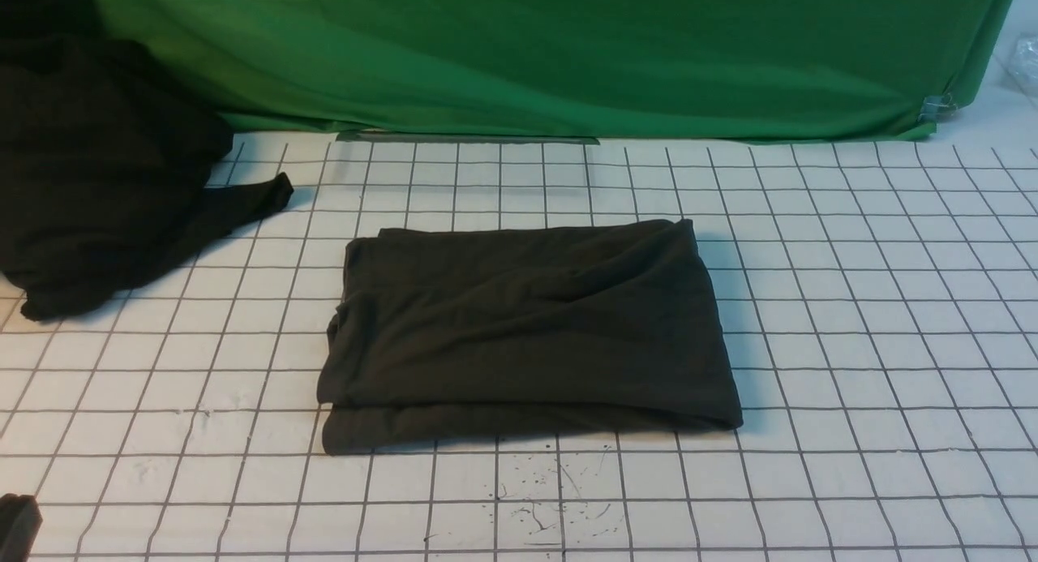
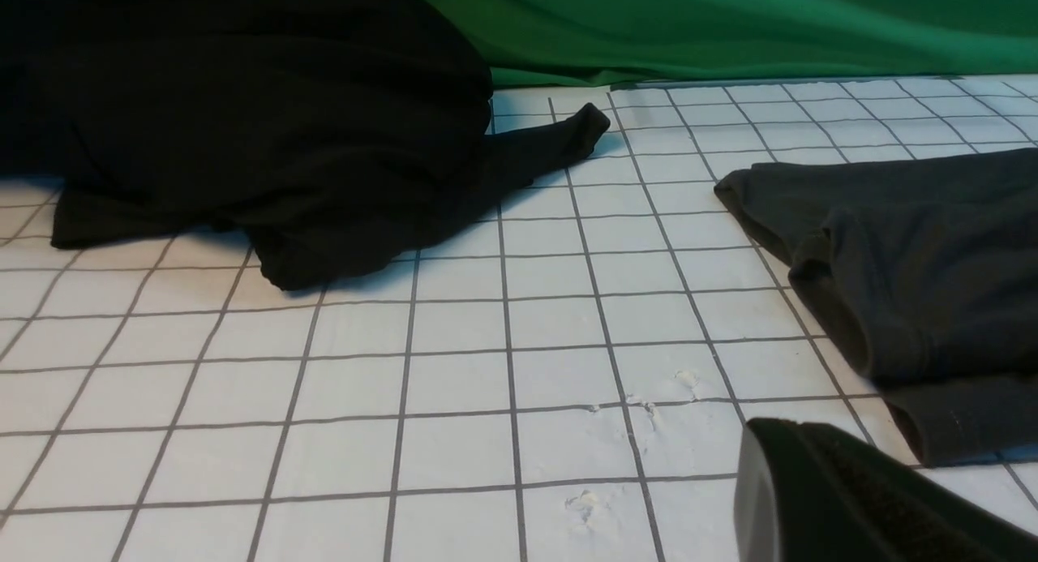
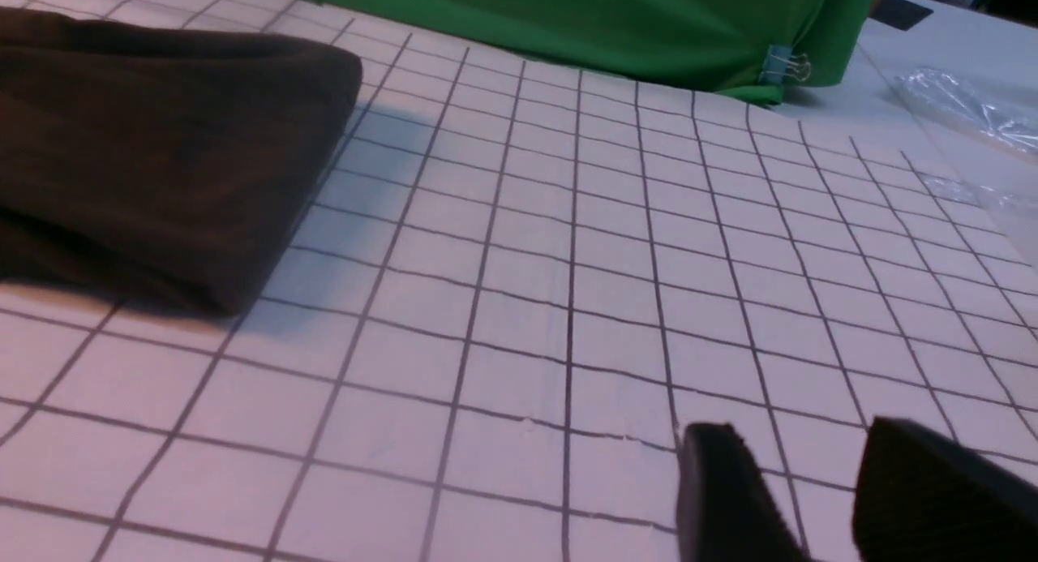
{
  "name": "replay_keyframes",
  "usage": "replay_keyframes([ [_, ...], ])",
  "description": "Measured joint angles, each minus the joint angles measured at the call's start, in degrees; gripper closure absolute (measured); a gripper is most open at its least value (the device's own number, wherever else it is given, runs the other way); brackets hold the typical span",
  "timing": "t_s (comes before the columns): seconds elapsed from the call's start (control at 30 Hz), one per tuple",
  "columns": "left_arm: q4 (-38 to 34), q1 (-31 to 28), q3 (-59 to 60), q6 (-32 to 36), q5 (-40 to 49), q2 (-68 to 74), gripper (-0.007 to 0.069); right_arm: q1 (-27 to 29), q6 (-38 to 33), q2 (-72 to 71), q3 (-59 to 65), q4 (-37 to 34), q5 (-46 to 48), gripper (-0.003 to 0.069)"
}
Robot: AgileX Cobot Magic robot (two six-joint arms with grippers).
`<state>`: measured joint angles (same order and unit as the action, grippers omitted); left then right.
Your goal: Fold a long-sleeved shirt over a white checkered tablecloth.
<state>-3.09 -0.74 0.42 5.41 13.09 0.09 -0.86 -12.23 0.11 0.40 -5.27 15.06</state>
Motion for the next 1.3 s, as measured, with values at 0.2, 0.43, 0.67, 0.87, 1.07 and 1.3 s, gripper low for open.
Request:
replay_keyframes([
  [0.2, 0.0, 0.0, 0.0, 0.0, 0.0, 0.0, 0.0622, 0.54, 0.5, 0.0, 0.0, 0.06, -0.19, 0.042],
  [0.43, 0.0, 0.0, 0.0, 0.0, 0.0, 0.0, 0.0622, 0.54, 0.5, 0.0, 0.0, 0.06, -0.19, 0.0419],
  [0.67, 0.0, 0.0, 0.0, 0.13, 0.0, 0.0, 0.061, 0.54, 0.5, 0.0, 0.0, 0.11, -0.19, 0.0418],
  [0.87, 0.0, 0.0, 0.0, 0.17, 0.0, 0.0, 0.0606, 0.6, 0.5, 0.0, 0.0, 0.11, -0.3, 0.0418],
  [1.07, 0.0, 0.0, 0.0, 0.17, 0.0, 0.0, 0.0606, 0.6, 0.5, 0.0, 0.0, 0.11, -0.36, 0.0418],
  [1.3, 0.0, 0.0, 0.0, 0.17, 0.0, 0.0, 0.0606, 0.6, 0.5, 0.0, 0.0, 0.11, -0.36, 0.0418],
])
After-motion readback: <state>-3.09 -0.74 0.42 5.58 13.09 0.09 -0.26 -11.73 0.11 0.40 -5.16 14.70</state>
